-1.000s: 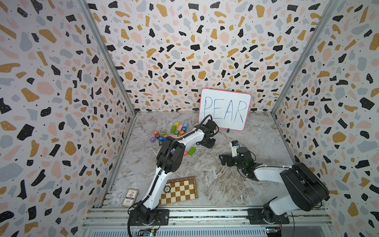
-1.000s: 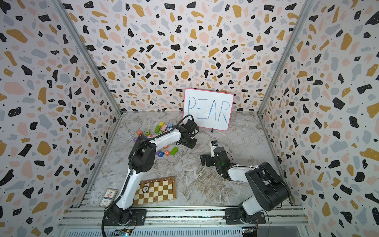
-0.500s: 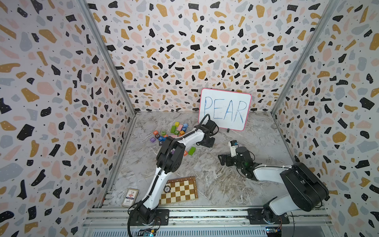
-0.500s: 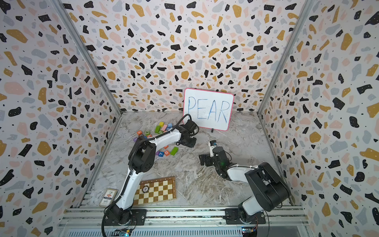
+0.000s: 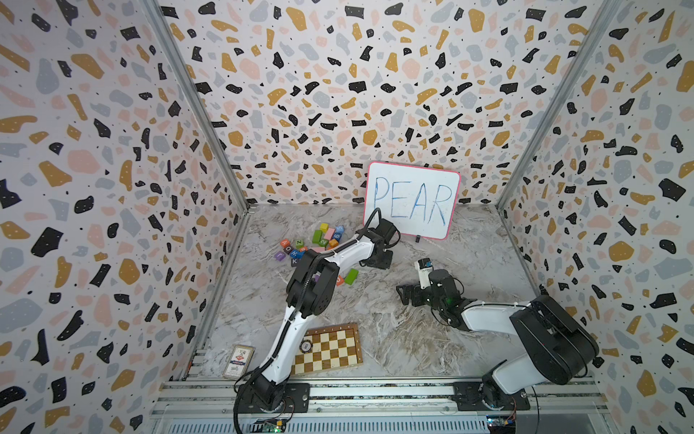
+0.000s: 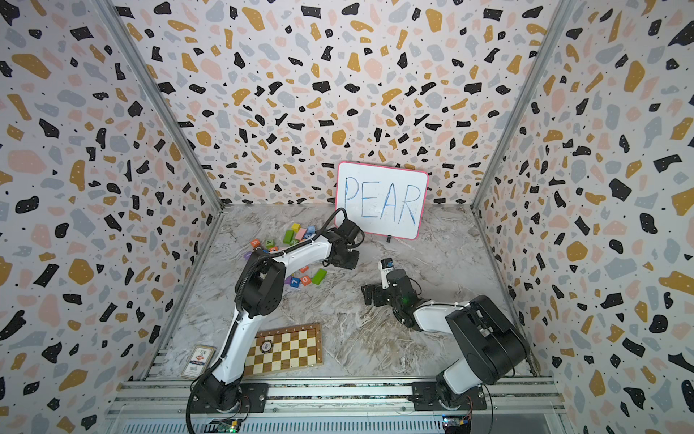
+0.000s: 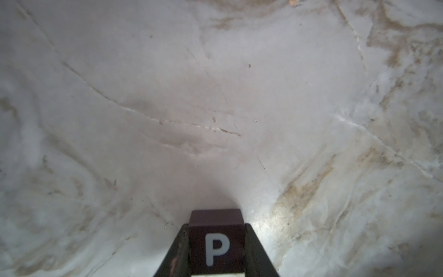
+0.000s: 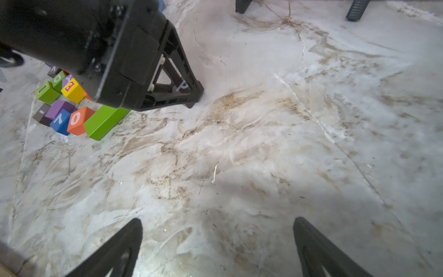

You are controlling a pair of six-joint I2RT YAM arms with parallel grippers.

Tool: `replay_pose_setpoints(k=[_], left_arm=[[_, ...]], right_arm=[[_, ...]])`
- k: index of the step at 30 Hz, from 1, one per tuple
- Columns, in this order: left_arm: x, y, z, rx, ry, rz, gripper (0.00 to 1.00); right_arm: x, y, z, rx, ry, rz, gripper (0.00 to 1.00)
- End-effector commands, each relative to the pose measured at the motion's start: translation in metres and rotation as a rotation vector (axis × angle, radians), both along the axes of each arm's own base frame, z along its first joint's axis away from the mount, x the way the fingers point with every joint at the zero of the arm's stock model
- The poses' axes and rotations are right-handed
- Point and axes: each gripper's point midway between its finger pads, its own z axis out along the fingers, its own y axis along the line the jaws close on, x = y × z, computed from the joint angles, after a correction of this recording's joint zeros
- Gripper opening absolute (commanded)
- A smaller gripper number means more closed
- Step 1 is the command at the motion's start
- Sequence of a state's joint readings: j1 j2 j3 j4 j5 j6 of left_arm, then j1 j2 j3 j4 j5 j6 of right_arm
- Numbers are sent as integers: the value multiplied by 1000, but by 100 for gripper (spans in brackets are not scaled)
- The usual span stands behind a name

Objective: Spell the uppercase word “pear” with letter blocks
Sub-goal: Move the letter block to the center of the board.

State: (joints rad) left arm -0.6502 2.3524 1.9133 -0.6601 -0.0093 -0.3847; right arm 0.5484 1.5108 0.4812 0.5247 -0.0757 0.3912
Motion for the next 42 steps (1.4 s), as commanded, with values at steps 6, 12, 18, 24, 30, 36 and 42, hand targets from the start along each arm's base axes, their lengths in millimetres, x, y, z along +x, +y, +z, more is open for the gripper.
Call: replay_pose_setpoints(k=[6, 12, 18, 24, 30, 36, 42], left_arm=[[-17, 21, -19, 40, 122, 82, 35], [-14, 20, -16, 44, 122, 75, 38], [-14, 17, -17, 35, 130, 80, 41], [-13, 17, -19, 48, 123, 85, 37], [-6, 11, -17, 36, 112, 99, 31], [1, 2, -14, 22, 94, 156, 28], [6, -6, -10, 19, 74, 218, 26]], right_arm=[[2, 1, 24, 35, -60, 3, 100], [1, -7, 24, 47, -58, -15, 100], [1, -7, 24, 57, -56, -15, 100], [0, -9, 24, 60, -56, -16, 100], [-1, -10, 25, 65, -58, -19, 99], [-2, -14, 22, 70, -51, -30, 100], [-3, -18, 19, 80, -39, -38, 99]])
